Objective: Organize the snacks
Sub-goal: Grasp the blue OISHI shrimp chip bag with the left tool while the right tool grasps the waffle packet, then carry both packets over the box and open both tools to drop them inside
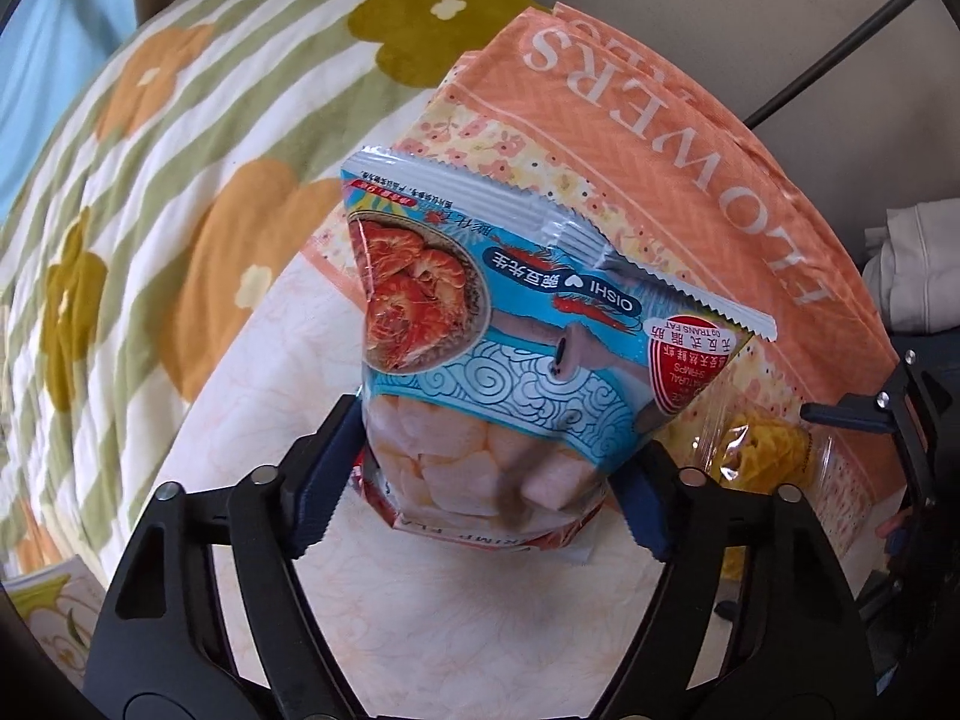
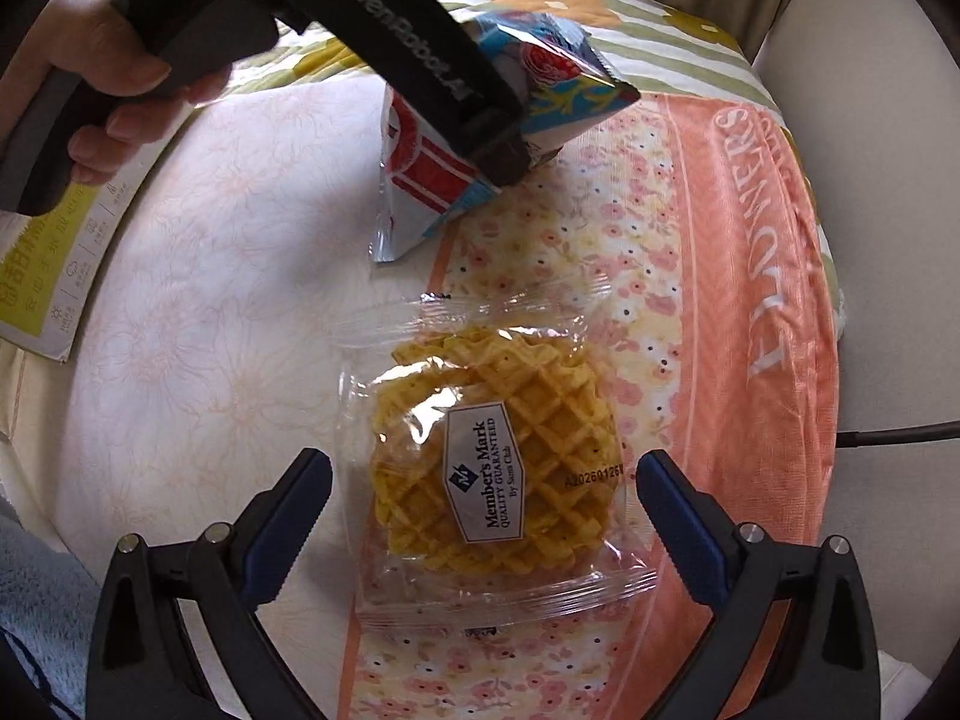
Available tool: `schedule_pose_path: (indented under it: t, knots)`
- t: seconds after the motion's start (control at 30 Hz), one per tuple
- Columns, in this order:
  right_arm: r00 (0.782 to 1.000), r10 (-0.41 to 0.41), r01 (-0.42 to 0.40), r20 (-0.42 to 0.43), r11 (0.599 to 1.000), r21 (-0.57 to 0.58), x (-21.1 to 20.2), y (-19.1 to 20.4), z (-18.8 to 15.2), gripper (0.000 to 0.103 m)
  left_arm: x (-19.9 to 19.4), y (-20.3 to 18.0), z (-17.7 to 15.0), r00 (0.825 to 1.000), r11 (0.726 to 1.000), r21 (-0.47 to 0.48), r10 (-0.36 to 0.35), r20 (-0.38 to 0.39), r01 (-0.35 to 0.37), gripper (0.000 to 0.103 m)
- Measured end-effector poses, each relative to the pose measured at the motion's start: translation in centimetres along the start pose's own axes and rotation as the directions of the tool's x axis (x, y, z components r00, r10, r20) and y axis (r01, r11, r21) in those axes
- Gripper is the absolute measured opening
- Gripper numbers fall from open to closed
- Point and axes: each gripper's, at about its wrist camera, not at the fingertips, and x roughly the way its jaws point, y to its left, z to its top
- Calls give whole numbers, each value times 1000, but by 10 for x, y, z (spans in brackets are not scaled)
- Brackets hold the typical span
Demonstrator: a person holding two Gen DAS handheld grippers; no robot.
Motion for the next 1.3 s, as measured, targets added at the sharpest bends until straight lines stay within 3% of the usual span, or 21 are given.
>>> schedule_pose_path:
  t: [0.17,0.57,0.63,0.77,0.93,1.1,1.3]
  knots:
    - [1000,-6,6,5,1000,-29,8,-1,-5,101,-8,10,-7,1000,998,-55,-13,9,14,60]
    - [1000,3,-4,-6,998,-64,27,8,-9,100,-21,28,-52,1000,980,-198,16,-23,-20,60]
    - [1000,-1,1,0,998,-68,26,9,-9,96,-23,29,-61,1000,974,-224,19,-24,-23,60]
    - [1000,1,-1,11,998,-69,16,7,-8,78,-29,29,-78,1000,962,-271,18,-21,-23,60]
    - [1000,2,-1,26,999,-45,10,2,-6,72,-40,28,-97,1000,946,-323,25,-6,-25,60]
    - [997,0,2,78,1000,-30,-23,-1,-2,71,-80,22,-113,996,932,-360,73,48,-51,60]
    - [980,27,-16,198,998,-59,-95,2,16,71,-166,23,-145,970,888,-456,157,183,-57,60]
